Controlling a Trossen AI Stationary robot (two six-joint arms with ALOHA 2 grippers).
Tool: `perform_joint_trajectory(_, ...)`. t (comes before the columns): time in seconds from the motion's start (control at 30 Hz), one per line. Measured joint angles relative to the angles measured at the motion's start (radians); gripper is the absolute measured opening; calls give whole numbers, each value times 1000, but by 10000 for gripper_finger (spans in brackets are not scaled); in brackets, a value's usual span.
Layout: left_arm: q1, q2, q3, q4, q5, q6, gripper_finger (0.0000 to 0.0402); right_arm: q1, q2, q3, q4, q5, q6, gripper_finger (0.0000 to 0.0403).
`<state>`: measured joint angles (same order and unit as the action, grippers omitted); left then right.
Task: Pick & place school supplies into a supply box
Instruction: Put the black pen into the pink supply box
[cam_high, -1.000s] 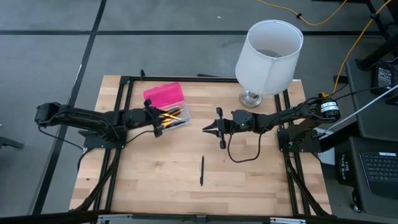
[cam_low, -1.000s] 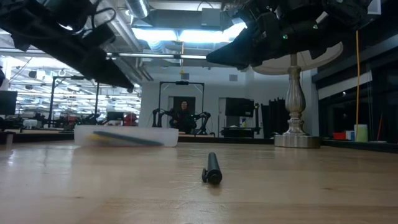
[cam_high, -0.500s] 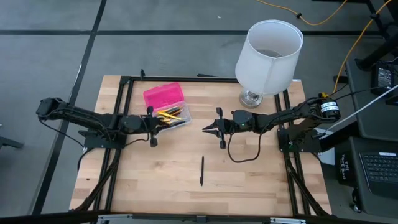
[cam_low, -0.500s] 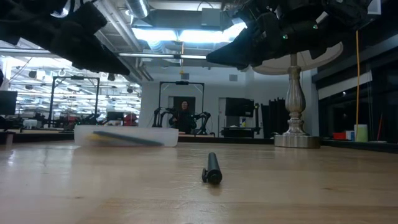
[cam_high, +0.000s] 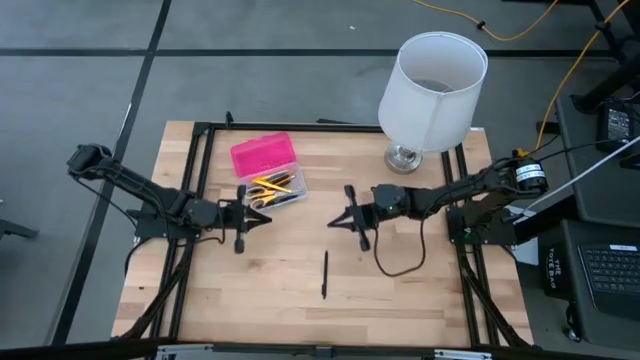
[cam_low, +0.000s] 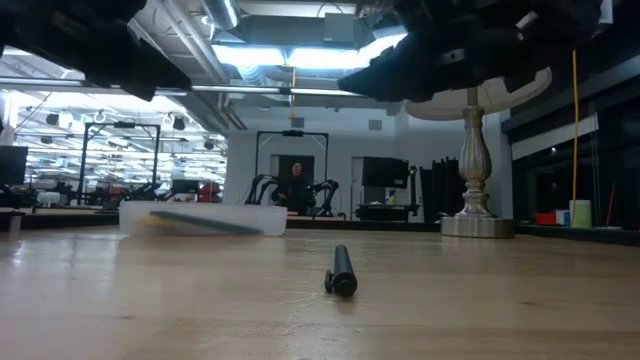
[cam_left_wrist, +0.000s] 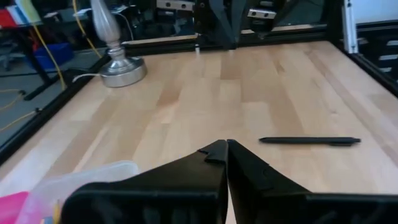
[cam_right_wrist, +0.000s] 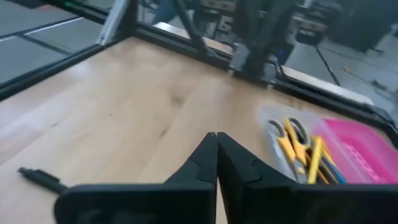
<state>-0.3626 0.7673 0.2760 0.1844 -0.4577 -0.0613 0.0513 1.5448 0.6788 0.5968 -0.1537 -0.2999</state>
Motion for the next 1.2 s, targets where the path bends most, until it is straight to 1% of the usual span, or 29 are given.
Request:
perform_joint_trajectory(0.2, -22, 0, 0, 0, -1, -22, 1, 83, 0, 0, -2, 2, -88, 15)
perform_joint_trajectory(0.3, -23, 0, 0, 0, -1, -25, 3, 122, 0, 17, -28, 2, -99, 10)
perform_joint_trajectory(0.37, -23, 0, 0, 0, 3, -40, 5, 148, 0, 55, -92, 3, -99, 5)
perform_joint_trajectory(0.47, -23, 0, 0, 0, 5, -59, 5, 189, 3, 135, -248, 12, -100, 7)
perform_joint_trajectory(0.57, -23, 1, 0, 0, 5, -59, 6, 224, 29, 239, -412, 67, -102, 8)
perform_joint_trajectory(0.7, -23, 1, 0, 2, 12, -59, 6, 242, 102, 369, -611, 81, -98, 4)
perform_joint_trajectory(0.87, -23, 1, 0, 4, 13, -58, 6, 269, 230, 522, -791, 84, -111, 8)
perform_joint_trajectory(0.97, -23, 1, 0, 4, 14, -57, 6, 284, 298, 610, -892, 85, -157, 9)
perform_joint_trajectory(1.03, -23, 1, 0, 1, 14, -57, 6, 292, 347, 669, -925, 110, -154, 10)
perform_joint_trajectory(1.2, -23, 1, 0, 0, 14, -57, 6, 300, 446, 787, -1070, 177, -180, 11)
